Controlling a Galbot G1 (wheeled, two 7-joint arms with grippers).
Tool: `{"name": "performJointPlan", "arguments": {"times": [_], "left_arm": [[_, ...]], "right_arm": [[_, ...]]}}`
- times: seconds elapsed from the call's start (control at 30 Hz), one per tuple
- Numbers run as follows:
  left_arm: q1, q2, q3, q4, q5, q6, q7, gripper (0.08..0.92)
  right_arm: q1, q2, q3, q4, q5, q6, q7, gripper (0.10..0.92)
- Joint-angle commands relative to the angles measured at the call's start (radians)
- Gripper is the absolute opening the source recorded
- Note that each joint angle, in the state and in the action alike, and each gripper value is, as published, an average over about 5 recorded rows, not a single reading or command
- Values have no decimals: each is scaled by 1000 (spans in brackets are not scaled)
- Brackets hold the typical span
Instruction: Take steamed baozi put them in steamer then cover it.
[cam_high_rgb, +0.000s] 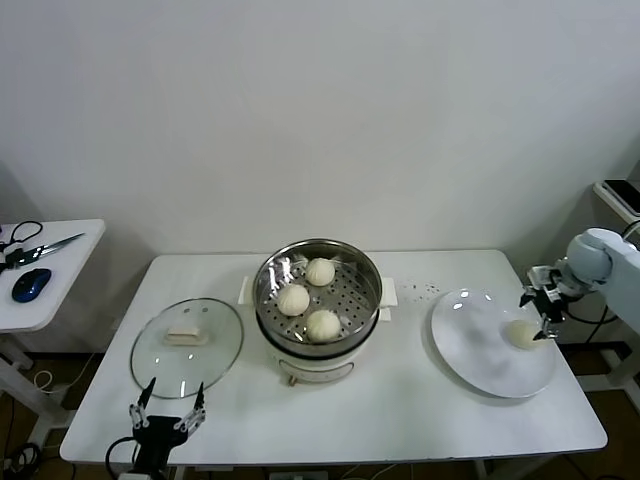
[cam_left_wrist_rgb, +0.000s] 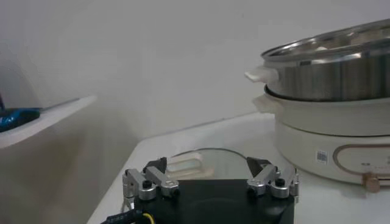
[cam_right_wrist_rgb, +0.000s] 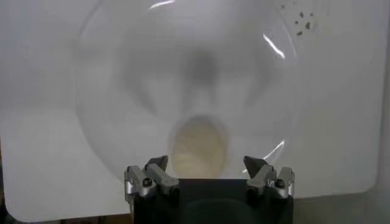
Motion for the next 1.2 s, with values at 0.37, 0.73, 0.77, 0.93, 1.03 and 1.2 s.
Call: {"name": "performJointPlan", "arguments": {"times": [0.37,0.73,0.77,0.93,1.03,1.2], "left_arm": [[-4,-5,-4,16,6,2,-2,823],[-2,-4,-6,21,7,0,-2,823],[-2,-4,-5,21,7,0,-2,823],[1,-4,-6,20,7,-2,-2,823],[4,-4,-7,18,6,-3,-2,823],[9,-3,-6,13,4,-5,-2,823]], "right_arm": [[-119,169,183,-259,-173,100,-9,823],[-119,179,181,-267,-184,100,-20,820],[-118,181,183,-268,-183,99,-21,818],[-114,183,183,-267,-179,98,-25,743],[-110,179,179,-259,-170,95,-27,702],[-35,143,79,-195,-76,69,-29,674]]}}
